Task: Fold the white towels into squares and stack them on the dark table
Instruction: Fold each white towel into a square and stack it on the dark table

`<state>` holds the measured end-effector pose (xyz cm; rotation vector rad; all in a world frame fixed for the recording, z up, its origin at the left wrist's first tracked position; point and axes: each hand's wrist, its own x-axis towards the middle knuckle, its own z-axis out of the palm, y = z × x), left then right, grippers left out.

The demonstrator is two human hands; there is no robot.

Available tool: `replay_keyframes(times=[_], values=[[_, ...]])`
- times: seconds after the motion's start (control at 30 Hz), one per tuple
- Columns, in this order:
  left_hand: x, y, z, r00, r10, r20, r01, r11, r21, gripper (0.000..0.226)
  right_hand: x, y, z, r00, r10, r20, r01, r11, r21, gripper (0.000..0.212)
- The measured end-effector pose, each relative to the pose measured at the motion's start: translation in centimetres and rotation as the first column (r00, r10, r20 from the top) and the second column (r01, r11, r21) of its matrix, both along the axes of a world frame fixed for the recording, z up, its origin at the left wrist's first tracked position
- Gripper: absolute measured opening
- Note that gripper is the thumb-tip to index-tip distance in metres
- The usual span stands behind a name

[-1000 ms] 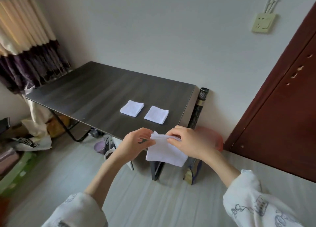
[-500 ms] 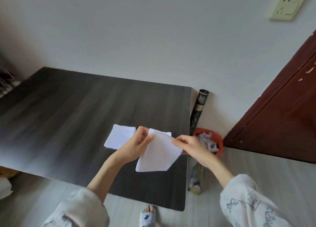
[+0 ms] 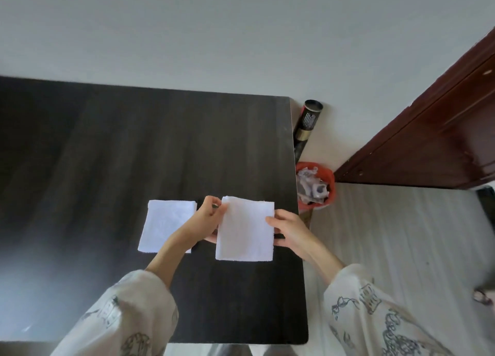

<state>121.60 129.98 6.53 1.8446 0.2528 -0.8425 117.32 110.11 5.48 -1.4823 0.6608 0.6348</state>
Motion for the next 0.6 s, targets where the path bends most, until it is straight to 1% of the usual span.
replay_keyframes(times=[0.07,0.17,0.27,0.43,0.6], values=[[0.7,-0.2,-1.3,0.999,-0.029,-0.036,0.03,0.999,0.033,0.023,0.9,0.1,-0.9,0.999,0.028,-0.017,-0.03,0.996,-0.089,0.017],[1.7,-0.3,-2.9,0.996,-0.041,-0.076,0.047,0.996,0.073,0.023,2.0,0.3,-2.0,0.998,0.052,-0.044,-0.059,0.984,-0.166,0.02],[2.5,-0.5,-4.2,0.995,-0.055,-0.081,0.063,0.992,0.106,0.021,2.9,0.5,-2.7,0.997,0.053,-0.063,-0.065,0.977,-0.203,0.019],[3.2,-0.7,-5.8,0.994,-0.099,-0.042,0.105,0.982,0.158,0.02,4.0,0.7,-4.2,0.992,0.07,-0.103,-0.095,0.961,-0.26,0.026],[3.3,-0.4,-6.7,0.993,-0.115,-0.016,0.116,0.978,0.172,0.017,4.3,1.0,-5.3,0.985,0.097,-0.141,-0.133,0.951,-0.279,0.03]])
